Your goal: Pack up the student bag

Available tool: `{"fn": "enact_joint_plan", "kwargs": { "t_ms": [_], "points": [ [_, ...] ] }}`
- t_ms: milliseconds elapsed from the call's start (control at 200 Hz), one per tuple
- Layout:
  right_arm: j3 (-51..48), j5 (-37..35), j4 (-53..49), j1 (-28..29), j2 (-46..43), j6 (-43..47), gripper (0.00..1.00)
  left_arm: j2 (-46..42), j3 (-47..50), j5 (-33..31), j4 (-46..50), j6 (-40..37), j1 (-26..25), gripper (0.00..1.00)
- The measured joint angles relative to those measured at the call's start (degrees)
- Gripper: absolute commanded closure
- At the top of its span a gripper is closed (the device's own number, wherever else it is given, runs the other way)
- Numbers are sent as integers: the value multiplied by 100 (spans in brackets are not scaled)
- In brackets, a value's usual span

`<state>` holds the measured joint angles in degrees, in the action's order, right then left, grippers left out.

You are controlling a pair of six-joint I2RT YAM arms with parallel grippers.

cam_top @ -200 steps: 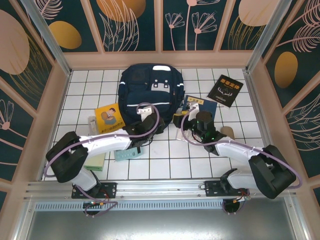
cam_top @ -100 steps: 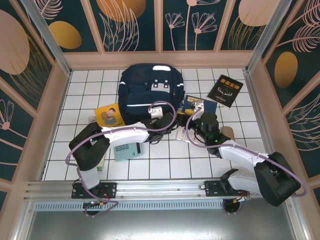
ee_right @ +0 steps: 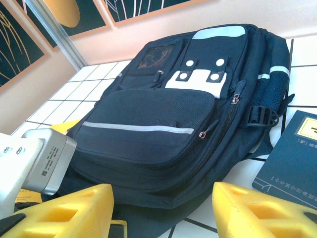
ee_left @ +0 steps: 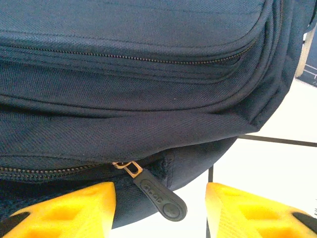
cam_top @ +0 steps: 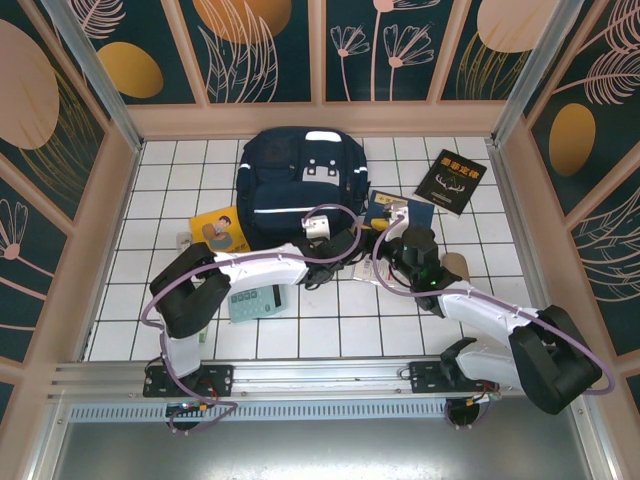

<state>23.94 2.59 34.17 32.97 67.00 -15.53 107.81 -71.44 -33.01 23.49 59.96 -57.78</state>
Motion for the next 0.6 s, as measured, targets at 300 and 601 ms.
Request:
{"fn": "enact_joint_plan", "kwargs": {
  "t_ms": [300, 601],
  "points": [
    [-22, -57, -7, -42, 0, -7, 44, 409, -315, -317, 219, -72, -4, 57],
    [-24, -116, -9, -66, 0, -7, 44, 474, -328, -544, 426, -127, -26, 86]
  ]
}}
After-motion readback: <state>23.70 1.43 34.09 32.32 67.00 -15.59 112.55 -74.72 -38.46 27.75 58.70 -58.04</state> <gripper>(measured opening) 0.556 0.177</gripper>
